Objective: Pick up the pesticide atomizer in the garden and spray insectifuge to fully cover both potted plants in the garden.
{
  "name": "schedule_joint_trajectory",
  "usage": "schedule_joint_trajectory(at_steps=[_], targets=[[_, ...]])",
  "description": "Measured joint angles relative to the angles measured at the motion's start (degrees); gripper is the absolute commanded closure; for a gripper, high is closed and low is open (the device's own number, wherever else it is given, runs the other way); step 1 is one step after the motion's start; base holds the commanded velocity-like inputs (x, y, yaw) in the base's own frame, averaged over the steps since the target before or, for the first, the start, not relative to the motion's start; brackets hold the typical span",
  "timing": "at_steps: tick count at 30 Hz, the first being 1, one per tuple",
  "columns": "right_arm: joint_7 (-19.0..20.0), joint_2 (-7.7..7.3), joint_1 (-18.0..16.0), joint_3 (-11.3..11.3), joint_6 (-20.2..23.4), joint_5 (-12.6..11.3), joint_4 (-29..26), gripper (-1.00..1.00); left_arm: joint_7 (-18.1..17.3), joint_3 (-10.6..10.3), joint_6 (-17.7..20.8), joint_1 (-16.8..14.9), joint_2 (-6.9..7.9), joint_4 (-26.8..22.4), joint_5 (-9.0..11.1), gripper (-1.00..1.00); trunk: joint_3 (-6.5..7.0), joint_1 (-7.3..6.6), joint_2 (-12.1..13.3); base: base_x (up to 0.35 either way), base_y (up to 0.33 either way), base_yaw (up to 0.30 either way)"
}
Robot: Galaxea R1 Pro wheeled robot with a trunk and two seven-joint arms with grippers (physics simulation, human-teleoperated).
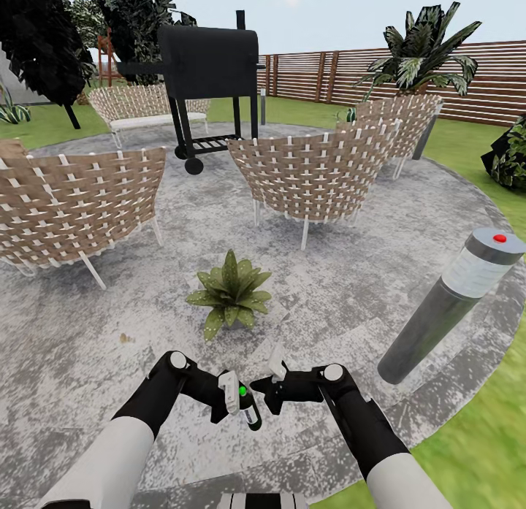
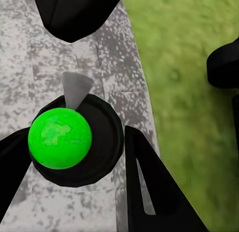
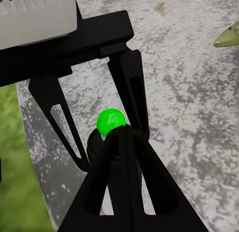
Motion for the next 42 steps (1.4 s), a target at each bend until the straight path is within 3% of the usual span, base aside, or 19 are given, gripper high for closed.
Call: schedule_joint_trajectory(at_steps=[42], targets=[[-0.09,-0.03,0.00,-0.19,-0.08,0.09,0.25,1.00,0.62,0.18,0.17,-0.17,-1.03,-0.04,0.09,1.00,0.00,0.00,0.00,0.000,0.000,0.000]])
